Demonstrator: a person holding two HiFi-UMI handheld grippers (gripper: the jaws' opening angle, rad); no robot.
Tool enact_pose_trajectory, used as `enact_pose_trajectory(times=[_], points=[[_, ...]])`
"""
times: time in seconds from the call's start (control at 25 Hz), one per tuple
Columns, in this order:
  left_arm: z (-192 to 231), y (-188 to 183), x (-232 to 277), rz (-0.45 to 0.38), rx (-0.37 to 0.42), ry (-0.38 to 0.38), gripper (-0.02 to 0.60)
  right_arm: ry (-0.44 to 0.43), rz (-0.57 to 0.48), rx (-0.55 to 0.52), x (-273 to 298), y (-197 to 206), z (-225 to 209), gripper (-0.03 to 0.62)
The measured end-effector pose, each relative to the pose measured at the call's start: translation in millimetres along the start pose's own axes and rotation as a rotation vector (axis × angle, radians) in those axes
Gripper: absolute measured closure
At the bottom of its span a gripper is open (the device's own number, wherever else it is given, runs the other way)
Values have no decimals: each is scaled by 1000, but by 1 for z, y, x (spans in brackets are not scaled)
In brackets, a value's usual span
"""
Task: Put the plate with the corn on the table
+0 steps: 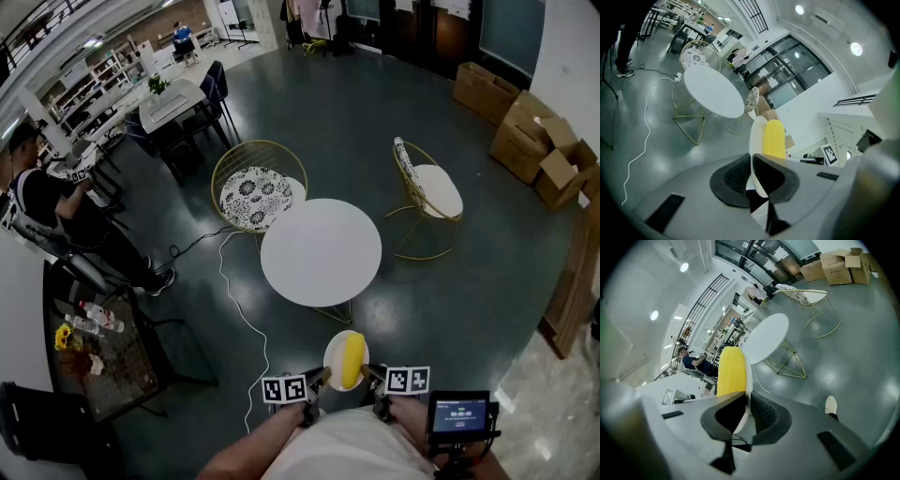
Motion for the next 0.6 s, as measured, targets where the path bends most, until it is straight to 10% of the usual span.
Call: enact_pose_trajectory(times=[0.6], points=[[50, 74, -129, 6, -8, -10, 549, -12, 8, 34, 44, 121, 90, 554]])
Point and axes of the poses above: the fingertips, and each gripper's own axes: x forward along the fingers, z to its left, y out of its underside, the point moved 9 cm from there along -x, backward along the fingers, and after that the axes turned 5 degrees about z, right-handed, at the moved point
